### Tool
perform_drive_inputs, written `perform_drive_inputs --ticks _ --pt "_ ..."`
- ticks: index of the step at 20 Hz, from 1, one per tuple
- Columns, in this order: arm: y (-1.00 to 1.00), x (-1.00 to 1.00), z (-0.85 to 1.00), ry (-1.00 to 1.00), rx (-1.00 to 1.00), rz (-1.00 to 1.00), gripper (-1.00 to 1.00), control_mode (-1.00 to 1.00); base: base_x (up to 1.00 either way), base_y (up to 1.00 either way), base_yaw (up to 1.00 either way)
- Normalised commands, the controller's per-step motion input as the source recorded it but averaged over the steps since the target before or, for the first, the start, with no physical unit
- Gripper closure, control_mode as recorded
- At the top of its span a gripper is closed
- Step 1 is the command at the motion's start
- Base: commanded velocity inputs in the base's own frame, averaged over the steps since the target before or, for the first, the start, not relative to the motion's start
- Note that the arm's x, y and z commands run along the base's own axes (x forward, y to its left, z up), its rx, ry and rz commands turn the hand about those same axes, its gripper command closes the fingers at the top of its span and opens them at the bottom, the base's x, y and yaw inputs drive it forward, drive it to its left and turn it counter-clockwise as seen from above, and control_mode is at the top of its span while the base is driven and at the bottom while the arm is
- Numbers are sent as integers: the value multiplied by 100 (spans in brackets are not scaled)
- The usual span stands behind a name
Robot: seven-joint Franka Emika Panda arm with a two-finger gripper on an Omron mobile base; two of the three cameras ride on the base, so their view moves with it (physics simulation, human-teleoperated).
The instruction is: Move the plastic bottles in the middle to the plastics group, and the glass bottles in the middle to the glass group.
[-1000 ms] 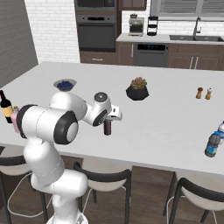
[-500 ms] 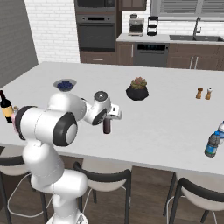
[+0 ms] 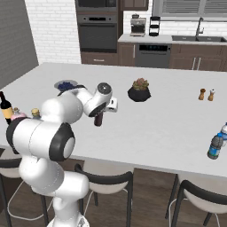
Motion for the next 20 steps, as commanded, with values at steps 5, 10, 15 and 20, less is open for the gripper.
perform_drive_inputs --ticks 5,10,15,20 --pt "51 -2 48 2 1 26 100 -100 0 0 0" --pt "32 -15 6 0 0 31 100 -100 0 0 0" --pt "18 -18 -14 -3 0 29 100 -100 0 0 0" --pt "31 0 -25 -13 0 27 100 -100 0 0 0"
